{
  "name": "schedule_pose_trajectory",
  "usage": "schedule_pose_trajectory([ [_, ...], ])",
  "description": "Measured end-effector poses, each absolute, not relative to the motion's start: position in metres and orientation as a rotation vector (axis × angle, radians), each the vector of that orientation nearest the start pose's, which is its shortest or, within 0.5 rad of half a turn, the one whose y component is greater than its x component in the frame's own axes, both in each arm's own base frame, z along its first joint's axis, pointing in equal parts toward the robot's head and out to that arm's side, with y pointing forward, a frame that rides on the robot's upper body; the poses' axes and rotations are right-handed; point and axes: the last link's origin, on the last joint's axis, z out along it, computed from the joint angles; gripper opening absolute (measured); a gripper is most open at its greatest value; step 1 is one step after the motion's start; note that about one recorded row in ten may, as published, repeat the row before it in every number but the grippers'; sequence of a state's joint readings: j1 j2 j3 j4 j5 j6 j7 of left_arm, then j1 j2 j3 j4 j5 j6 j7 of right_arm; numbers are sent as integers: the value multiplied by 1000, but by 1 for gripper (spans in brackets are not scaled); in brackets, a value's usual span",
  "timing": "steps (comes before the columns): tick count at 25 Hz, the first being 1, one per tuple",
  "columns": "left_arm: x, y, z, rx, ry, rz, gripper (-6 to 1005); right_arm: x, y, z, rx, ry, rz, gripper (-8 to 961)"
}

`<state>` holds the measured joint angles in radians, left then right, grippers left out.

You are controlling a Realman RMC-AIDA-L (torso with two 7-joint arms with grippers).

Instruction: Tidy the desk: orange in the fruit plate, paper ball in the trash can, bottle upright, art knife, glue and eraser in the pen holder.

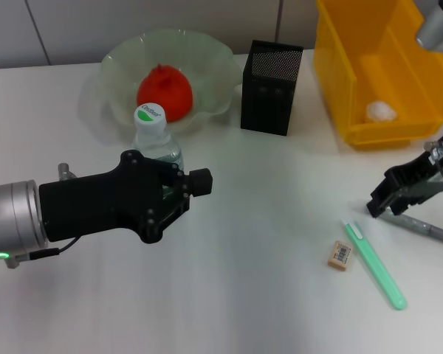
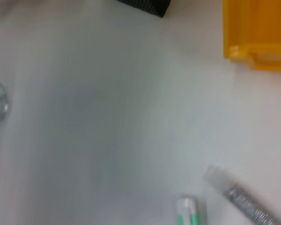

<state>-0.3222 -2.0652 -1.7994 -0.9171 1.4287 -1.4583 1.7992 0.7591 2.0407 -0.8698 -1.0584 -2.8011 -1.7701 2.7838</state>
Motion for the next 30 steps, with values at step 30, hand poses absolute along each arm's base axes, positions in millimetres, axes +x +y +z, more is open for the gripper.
schedule_pose_trajectory([
  [30, -210, 296, -28, -2802, -319, -938, 15, 222, 381, 19, -2238, 1670, -645, 379],
])
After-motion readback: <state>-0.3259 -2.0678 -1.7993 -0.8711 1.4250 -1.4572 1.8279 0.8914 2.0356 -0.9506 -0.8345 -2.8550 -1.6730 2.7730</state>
